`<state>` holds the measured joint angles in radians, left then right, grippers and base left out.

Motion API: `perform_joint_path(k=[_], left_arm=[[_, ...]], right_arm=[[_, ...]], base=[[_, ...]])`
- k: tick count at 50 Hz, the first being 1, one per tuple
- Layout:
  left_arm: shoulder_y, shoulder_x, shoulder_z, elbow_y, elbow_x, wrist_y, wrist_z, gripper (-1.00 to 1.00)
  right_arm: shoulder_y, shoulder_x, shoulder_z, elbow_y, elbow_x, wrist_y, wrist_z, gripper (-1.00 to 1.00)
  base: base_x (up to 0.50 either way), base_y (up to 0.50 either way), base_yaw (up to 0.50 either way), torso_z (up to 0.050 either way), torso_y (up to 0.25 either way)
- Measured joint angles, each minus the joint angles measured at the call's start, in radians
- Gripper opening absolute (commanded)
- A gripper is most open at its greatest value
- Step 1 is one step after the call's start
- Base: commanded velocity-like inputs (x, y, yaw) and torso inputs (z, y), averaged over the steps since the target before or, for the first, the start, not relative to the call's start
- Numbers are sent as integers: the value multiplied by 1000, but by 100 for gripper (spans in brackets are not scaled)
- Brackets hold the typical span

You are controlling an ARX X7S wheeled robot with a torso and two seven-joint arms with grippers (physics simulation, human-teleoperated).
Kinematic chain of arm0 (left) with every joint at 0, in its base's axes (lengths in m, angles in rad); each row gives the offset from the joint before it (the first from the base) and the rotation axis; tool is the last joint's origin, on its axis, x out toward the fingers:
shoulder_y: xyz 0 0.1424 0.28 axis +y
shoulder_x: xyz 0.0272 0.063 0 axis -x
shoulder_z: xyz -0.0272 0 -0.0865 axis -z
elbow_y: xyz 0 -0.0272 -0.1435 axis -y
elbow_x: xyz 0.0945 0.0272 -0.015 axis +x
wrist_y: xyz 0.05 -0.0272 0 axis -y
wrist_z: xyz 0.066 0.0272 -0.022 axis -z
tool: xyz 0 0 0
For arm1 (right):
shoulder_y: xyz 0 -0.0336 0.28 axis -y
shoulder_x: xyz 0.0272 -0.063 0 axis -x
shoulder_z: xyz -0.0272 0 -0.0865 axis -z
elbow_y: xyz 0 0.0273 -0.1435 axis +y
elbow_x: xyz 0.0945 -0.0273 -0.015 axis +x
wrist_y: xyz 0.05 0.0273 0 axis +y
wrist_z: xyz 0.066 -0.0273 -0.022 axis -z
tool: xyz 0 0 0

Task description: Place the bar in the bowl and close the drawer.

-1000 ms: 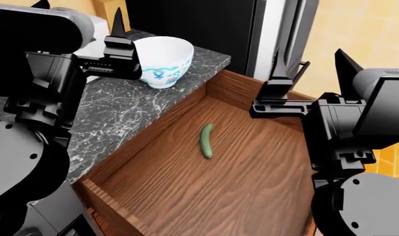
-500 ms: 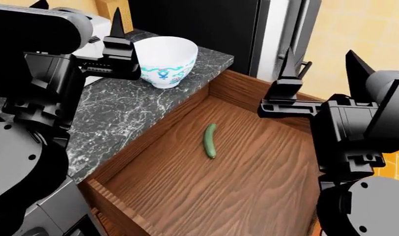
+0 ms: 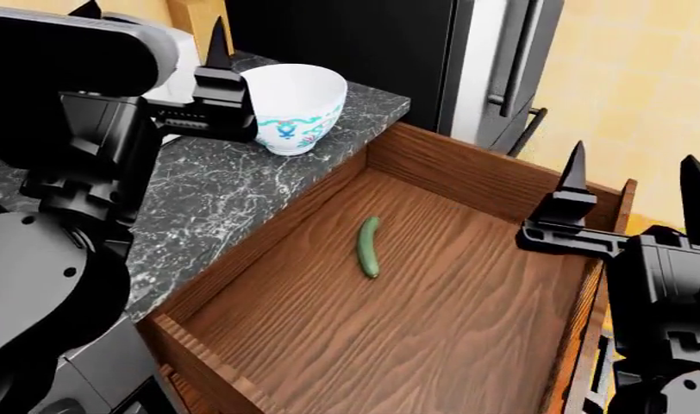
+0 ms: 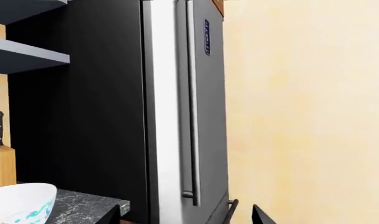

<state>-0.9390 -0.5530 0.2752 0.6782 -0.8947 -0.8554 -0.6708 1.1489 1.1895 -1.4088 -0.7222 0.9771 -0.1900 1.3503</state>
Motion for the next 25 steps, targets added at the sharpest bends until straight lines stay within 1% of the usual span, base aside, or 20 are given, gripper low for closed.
perform_joint_path(k=[6,16,25], left_arm=[[3,9,14,-11,14,12,8,100],[7,27,42,-34,39,35,26,100],[11,42,66,-53,59,53,39,100]], right_arm=[[-80,49,-29,18,-43,-61,45,100],[-247,116,-68,84,-128,-223,137,100],[-576,138,134,146,-188,-323,182,100]], base=[[0,0,0,0,0],[0,0,0,0,0],[0,0,0,0,0]])
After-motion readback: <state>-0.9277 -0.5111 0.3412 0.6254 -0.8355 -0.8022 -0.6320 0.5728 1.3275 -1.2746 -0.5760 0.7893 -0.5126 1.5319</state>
